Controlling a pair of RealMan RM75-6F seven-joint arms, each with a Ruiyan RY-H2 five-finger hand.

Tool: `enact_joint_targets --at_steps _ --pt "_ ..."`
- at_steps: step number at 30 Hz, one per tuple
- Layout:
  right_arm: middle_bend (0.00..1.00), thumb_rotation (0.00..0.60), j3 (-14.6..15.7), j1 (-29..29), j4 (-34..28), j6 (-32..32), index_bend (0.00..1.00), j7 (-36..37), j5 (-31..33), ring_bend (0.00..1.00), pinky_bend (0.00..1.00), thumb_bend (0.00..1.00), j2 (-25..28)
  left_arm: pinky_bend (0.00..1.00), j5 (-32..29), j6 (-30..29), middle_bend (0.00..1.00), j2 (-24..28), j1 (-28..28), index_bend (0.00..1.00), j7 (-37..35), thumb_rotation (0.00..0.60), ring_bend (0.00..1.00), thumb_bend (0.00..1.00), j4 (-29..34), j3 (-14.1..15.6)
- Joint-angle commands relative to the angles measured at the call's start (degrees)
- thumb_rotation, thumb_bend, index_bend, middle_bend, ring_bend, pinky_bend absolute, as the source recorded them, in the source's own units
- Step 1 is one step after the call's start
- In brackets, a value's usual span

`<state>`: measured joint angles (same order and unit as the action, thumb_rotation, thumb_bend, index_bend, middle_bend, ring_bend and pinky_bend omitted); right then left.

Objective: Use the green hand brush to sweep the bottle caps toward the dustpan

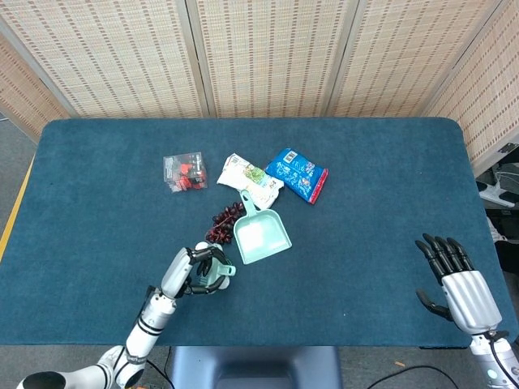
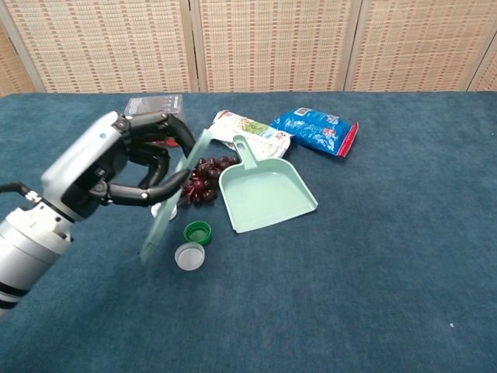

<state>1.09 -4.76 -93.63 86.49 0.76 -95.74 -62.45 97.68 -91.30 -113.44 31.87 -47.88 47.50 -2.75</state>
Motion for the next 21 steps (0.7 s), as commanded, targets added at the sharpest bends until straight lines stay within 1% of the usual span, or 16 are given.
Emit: enact_joint_targets --at_steps 1,4,6,7,10,13,15,18,21 --pt "0.00 0.600 0.1 0.0 -0.1 -0.1 0.00 -0.1 -0.1 0.00 0.00 0.24 0.0 0.84 -0.6 -1.1 0.90 5.5 -1.5 0.75 5.3 0.600 0.76 0.77 0.5 -0.3" --pt "0.00 0.600 0.1 -0.1 -0.2 -0.2 0.00 -0.3 -0.1 0.00 0.00 0.24 -0.1 0.84 -2.0 -0.8 0.90 8.5 -3.7 0.75 10.3 0.600 0.76 0.77 -1.6 0.1" --pt "0.00 0.600 0.1 -0.1 -0.2 -0.3 0.00 -0.6 -0.1 0.00 0.00 0.24 -0.2 0.84 -2.5 0.6 0.90 9.7 -5.0 0.75 13.2 0.600 0.76 0.76 -4.0 1.3" --pt "0.00 0.600 0.1 -0.1 -0.2 -0.5 0.00 -0.9 -0.1 0.00 0.00 0.24 -0.3 0.84 -2.4 1.6 0.90 10.4 -5.7 0.75 15.7 0.600 0.76 0.76 -6.1 2.3" --pt "0.00 0.600 0.1 -0.2 -0.4 -0.8 0.00 -1.4 0.1 0.00 0.00 0.24 -0.6 0.84 -1.9 3.4 0.89 10.2 -7.2 0.74 22.2 0.600 0.76 0.76 -12.2 4.5" --pt "0.00 0.600 0.1 -0.2 -0.5 -0.9 0.00 -1.9 0.0 0.00 0.00 0.24 -0.8 0.84 -1.8 5.7 0.88 9.1 -8.0 0.72 24.7 0.600 0.76 0.75 -16.3 5.8" --pt "0.00 0.600 0.2 -0.3 -0.6 -1.0 0.00 -2.1 -0.1 0.00 0.00 0.24 -0.9 0.84 -1.8 7.0 0.86 8.4 -8.0 0.70 25.3 0.600 0.76 0.73 -17.9 6.3" --pt "0.00 0.600 0.3 -0.3 -0.6 -1.2 0.00 -2.3 -0.1 0.00 0.00 0.24 -1.0 0.83 -1.7 8.8 0.74 7.6 -7.8 0.59 26.6 0.600 0.76 0.65 -19.8 6.8" --pt "0.00 0.600 0.2 -0.3 -0.5 -1.2 0.00 -2.2 0.0 0.00 0.00 0.24 -0.9 0.83 -2.4 11.4 0.49 7.6 -7.6 0.43 27.0 0.600 0.76 0.57 -19.8 6.8"
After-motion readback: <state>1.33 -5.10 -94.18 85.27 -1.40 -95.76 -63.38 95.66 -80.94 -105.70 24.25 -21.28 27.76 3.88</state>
